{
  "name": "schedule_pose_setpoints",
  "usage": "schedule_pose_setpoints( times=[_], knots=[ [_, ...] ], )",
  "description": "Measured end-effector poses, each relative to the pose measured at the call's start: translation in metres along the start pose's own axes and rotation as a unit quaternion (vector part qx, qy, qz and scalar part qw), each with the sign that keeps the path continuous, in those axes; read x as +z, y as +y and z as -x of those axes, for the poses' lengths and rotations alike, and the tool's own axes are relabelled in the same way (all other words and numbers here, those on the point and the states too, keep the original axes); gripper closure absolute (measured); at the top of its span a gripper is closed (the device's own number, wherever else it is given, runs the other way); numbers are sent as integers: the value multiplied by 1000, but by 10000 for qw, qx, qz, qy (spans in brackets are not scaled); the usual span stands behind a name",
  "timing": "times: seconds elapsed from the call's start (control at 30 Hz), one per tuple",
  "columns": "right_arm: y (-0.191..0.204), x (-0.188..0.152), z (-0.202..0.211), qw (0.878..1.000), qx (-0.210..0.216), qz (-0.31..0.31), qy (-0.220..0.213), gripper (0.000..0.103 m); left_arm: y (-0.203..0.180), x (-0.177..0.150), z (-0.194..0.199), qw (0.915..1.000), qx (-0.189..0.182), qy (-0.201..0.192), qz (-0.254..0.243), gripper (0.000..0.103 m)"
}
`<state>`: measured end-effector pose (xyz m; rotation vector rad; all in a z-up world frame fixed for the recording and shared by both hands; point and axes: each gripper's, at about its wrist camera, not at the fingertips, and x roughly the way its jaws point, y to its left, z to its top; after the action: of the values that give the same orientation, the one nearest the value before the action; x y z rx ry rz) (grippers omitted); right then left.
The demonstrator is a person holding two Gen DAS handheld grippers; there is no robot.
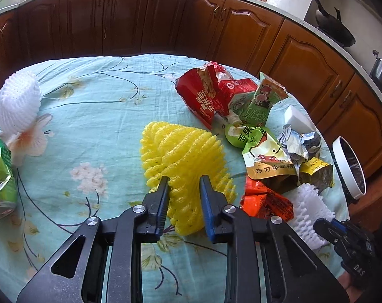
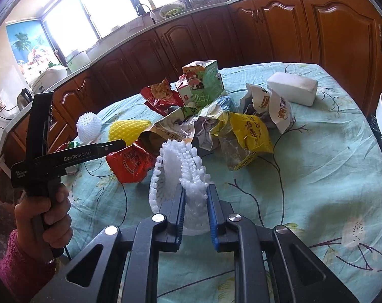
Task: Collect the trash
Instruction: 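Grasp the yellow foam net with the left gripper while the right grasps the white foam net, then carry both foam nets over the trash bin and open both grippers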
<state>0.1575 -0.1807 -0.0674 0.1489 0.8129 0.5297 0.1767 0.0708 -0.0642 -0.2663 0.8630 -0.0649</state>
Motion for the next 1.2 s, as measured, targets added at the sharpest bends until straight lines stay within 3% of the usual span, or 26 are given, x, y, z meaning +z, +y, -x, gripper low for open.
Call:
schedule_pose_setpoints(
  times=[0.17, 0.37, 0.8, 1.2],
  knots=[
    [2, 6, 20, 9996, 86, 69, -266, 88, -6, 7, 34, 9978, 437, -420, -253, 90],
    [-9, 13, 48, 9983, 7, -3, -591, 88, -18, 19, 68, 9960, 356, -784, -247, 90],
    [-73, 11, 100, 9924, -535, -522, -979, 88, -113, 17, 66, 9927, -597, -701, -782, 90],
    [-145, 4, 144, 9790, -1237, -1093, -1194, 88, -208, 5, 34, 9799, -1397, -271, -1401, 90]
  ],
)
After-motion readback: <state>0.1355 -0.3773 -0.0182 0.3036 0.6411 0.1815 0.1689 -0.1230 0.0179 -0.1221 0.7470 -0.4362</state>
